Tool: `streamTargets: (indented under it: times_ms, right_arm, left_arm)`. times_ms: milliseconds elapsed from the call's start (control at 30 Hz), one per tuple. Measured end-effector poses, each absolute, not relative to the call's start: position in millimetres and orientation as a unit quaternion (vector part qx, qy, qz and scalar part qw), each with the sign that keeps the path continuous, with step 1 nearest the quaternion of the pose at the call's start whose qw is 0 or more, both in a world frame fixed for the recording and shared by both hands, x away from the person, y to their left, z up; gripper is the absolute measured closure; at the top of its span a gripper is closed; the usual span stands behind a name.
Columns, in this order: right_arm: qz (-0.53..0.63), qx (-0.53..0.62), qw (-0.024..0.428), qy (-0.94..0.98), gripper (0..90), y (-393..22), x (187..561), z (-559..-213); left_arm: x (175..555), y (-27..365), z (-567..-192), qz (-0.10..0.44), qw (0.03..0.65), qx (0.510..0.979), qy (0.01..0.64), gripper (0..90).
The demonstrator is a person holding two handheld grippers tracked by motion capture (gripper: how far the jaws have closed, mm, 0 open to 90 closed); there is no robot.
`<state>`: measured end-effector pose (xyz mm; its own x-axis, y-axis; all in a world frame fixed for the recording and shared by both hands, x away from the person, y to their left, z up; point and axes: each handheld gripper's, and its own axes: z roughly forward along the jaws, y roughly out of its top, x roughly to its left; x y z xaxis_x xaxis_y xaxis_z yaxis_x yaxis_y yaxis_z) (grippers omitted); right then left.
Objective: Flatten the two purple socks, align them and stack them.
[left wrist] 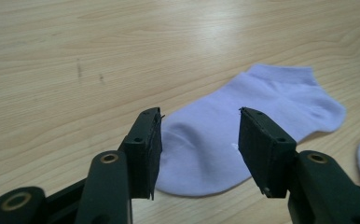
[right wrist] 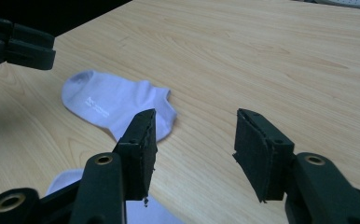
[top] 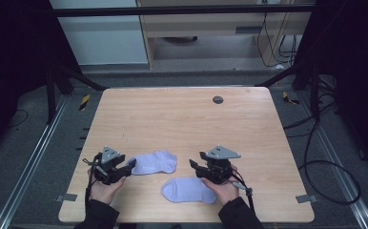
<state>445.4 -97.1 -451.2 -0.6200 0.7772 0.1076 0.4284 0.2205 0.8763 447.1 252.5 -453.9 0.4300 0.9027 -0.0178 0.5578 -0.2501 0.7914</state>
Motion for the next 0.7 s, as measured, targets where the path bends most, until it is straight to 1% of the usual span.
streamTargets:
  times_ms: [233,367,433,700]
  right_arm:
    - [0.48,0.405,0.178,0.757,48.1,-75.6,459.9,-450.6]
    - [0.474,0.405,0.178,0.761,48.6,-65.3,467.0,-450.6]
    - [0.465,0.401,0.176,0.769,50.3,-53.1,472.2,-451.5]
    - [0.446,0.406,0.169,0.78,53.4,-30.9,482.2,-460.1]
  left_arm:
    - [452.9,271.0,-455.5,0.239,0.371,0.747,0.498,49.6]
    - [454.8,274.1,-458.0,0.239,0.366,0.748,0.5,50.3]
    - [456.4,274.4,-460.2,0.237,0.361,0.752,0.498,53.5]
    - [464.9,275.9,-471.7,0.231,0.339,0.76,0.503,57.7]
